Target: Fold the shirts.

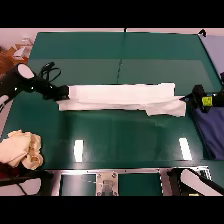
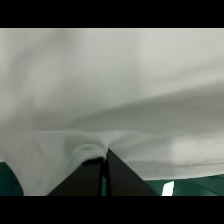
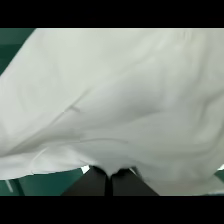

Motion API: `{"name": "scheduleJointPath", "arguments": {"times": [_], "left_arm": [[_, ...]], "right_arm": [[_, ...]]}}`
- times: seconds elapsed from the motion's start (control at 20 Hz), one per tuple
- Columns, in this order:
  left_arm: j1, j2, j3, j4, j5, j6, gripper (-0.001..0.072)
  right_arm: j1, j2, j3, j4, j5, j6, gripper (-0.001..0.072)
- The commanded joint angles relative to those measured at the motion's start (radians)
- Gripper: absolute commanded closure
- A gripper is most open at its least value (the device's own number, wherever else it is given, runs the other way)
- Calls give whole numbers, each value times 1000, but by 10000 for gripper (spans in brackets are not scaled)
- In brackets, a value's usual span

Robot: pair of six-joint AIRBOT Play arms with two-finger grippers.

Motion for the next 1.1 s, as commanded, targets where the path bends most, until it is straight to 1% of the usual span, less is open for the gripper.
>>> {"name": "scheduleJointPath", "arguments": {"times": [0.0,0.1,0.15,0.2,0.25,0.3,0.35,0.4,0.45,0.5,0.55,0.65,0.7,0.75,0.8,0.95,1.05], "left_arm": [[-11,-176,194,-18,12,4,685],[-17,-279,263,-39,26,3,681],[-18,-315,279,-59,53,4,507],[-21,-341,283,-96,109,3,192],[-21,-353,283,-111,171,3,63],[-19,-354,284,-108,232,2,63],[-9,-352,298,-108,270,-4,63],[9,-351,326,-107,266,-17,62],[30,-351,362,-107,233,-21,63],[53,-351,401,-108,180,-27,62],[76,-350,441,-111,108,-28,63],[103,-350,512,-111,-31,-27,63],[109,-350,539,-111,-85,-27,63],[109,-350,562,-110,-126,-26,63],[105,-350,576,-115,-150,-25,62],[94,-350,581,-164,-160,-23,63],[80,-350,581,-190,-161,-22,63]], "right_arm": [[62,-208,156,17,-114,-10,695],[94,-336,234,17,-161,-20,695],[107,-400,269,17,-186,-32,695],[116,-455,296,18,-209,-32,694],[119,-510,325,18,-229,-33,676],[119,-556,352,17,-239,-34,635],[114,-597,384,16,-243,-58,627],[103,-624,414,16,-230,-84,591],[82,-637,441,16,-195,-86,434],[59,-636,459,16,-157,-111,274],[31,-636,490,16,-93,-164,178],[-32,-636,537,-7,19,-270,173],[-59,-636,543,-14,34,-281,173],[-83,-641,543,-13,45,-295,151],[-97,-655,543,-13,61,-296,134],[-99,-733,544,-6,84,-353,134],[-90,-805,564,50,103,-386,134]]}}
